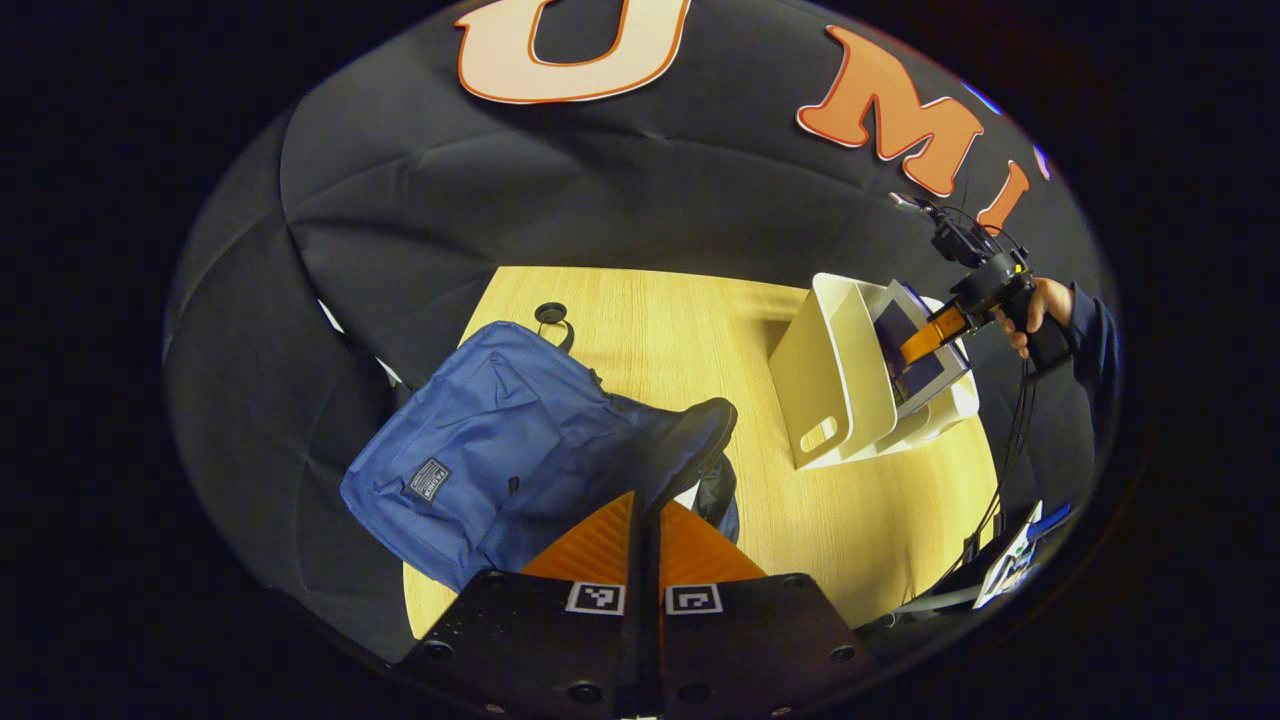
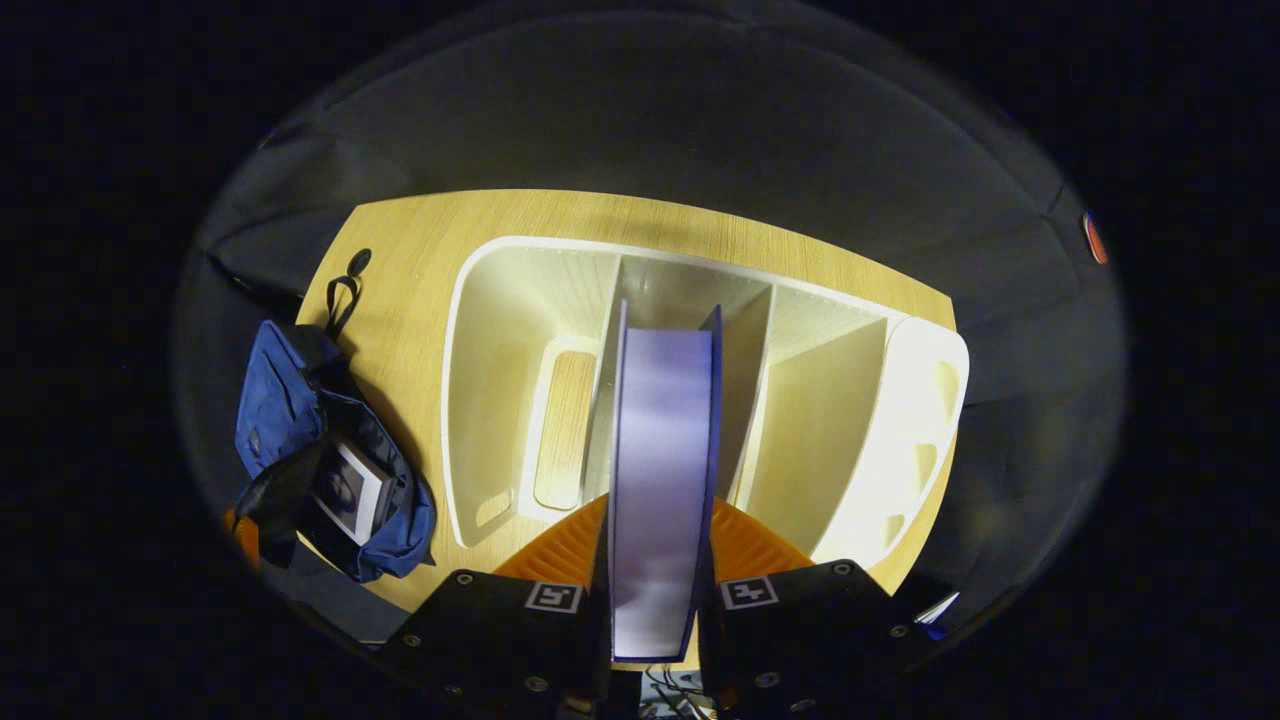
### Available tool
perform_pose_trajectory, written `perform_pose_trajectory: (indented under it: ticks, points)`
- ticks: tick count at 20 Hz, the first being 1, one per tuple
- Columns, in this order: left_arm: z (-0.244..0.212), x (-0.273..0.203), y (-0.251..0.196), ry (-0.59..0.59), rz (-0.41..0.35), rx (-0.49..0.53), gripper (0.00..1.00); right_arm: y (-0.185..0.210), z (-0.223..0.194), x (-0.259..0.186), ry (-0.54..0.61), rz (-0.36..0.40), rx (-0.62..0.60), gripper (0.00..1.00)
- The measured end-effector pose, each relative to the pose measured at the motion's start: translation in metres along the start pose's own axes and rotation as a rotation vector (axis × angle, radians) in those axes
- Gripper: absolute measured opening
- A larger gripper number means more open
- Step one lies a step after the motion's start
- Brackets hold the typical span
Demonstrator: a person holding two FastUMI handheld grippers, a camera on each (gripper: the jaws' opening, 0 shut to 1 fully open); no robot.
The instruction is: Open the schoolbag, grab two books from the bookshelf and put them into the schoolbag.
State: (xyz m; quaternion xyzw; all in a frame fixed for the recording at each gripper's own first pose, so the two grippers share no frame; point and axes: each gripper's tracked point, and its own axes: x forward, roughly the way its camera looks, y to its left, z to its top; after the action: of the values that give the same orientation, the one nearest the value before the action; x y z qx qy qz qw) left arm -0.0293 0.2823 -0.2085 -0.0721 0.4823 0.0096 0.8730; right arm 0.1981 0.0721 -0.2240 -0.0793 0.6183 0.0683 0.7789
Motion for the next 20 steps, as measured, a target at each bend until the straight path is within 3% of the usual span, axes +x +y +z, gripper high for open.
perform_pose_trajectory:
  ticks: [6,15,20]
  points:
    - [0.000,0.002,-0.002,-0.002,-0.007,0.003,0.01,-0.016,-0.019,-0.054,-0.056,0.050,-0.004,0.32]
    - [0.003,-0.001,-0.002,-0.010,-0.003,0.031,0.00,-0.020,-0.051,-0.196,-0.249,0.275,0.094,0.32]
    - [0.011,-0.007,0.000,-0.021,0.009,0.046,0.01,-0.005,-0.077,-0.238,-0.321,0.360,0.125,0.32]
